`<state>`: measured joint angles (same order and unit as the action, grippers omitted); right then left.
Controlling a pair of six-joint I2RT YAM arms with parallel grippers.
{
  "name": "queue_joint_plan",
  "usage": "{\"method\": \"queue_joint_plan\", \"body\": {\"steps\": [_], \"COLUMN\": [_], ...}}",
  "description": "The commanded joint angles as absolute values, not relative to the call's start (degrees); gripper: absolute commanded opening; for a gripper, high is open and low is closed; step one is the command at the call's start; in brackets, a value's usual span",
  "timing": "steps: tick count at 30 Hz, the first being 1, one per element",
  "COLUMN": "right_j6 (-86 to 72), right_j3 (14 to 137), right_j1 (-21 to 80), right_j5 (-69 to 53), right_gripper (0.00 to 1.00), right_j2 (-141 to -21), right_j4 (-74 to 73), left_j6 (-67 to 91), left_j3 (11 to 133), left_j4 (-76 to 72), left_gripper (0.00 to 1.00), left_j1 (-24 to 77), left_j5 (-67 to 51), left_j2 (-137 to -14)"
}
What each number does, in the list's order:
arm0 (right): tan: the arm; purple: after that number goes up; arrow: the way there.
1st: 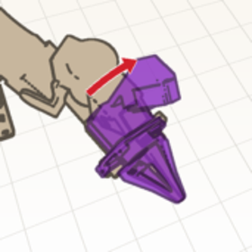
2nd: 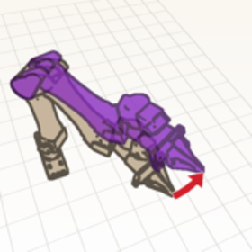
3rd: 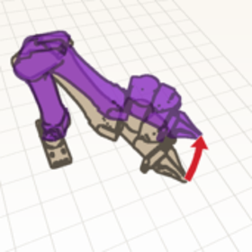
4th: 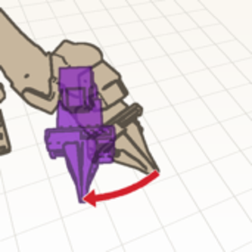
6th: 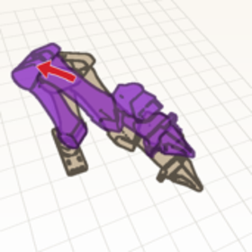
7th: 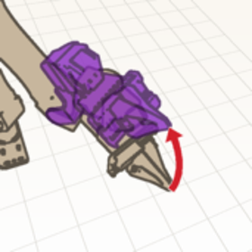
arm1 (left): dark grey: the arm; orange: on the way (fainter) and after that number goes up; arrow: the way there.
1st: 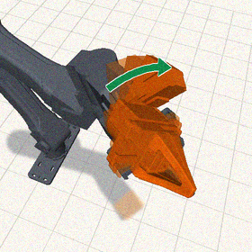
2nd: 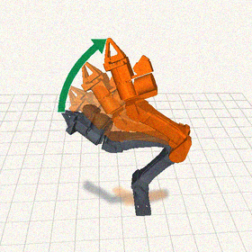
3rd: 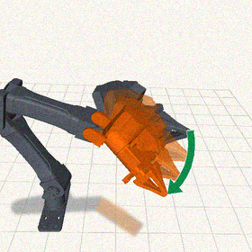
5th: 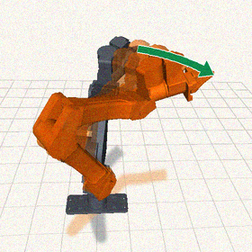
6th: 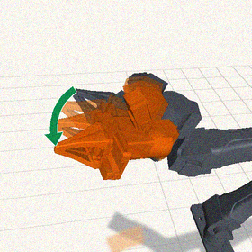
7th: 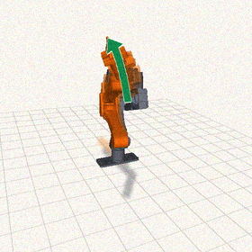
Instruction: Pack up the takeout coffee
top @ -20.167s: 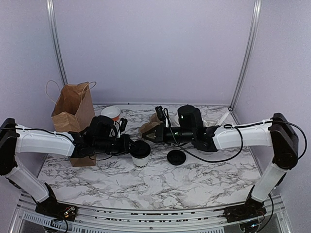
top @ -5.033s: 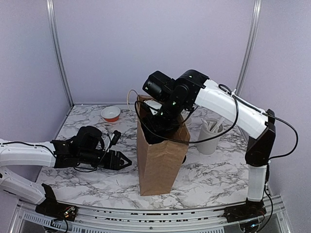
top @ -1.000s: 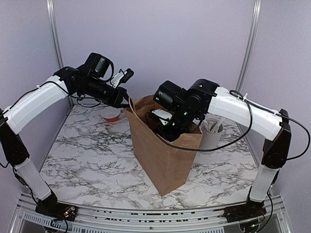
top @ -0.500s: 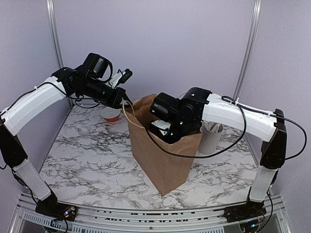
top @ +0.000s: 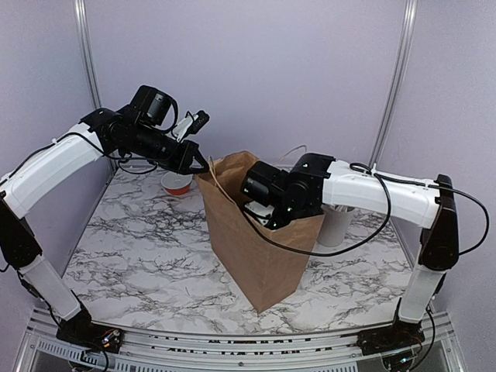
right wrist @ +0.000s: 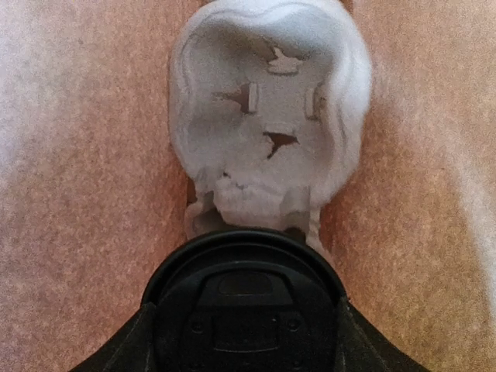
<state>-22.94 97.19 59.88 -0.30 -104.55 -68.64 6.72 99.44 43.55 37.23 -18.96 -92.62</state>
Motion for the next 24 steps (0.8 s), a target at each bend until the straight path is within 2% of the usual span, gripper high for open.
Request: {"method": "queue_joint_plan", "body": {"steps": [1,24], "right_j6": [-23.9,-25.2], "right_j3": [95.2,87.9], "right_j1": [60.6,61.3], "right_j5": [1.2,1.4], "right_gripper": [0.50,0.50], "right_j2": [-103.3,-102.8], "right_j4": [-69.0,-63.8], "left_j6": [7.1,7.2], "left_j3": [98.8,98.7], "left_j4": [43.3,43.2], "left_gripper": [0.00,0.00], "left_j1": [37.3,37.3], "left_j5": [-17.9,-17.2], "left_j2": [-90.9,-91.2]}}
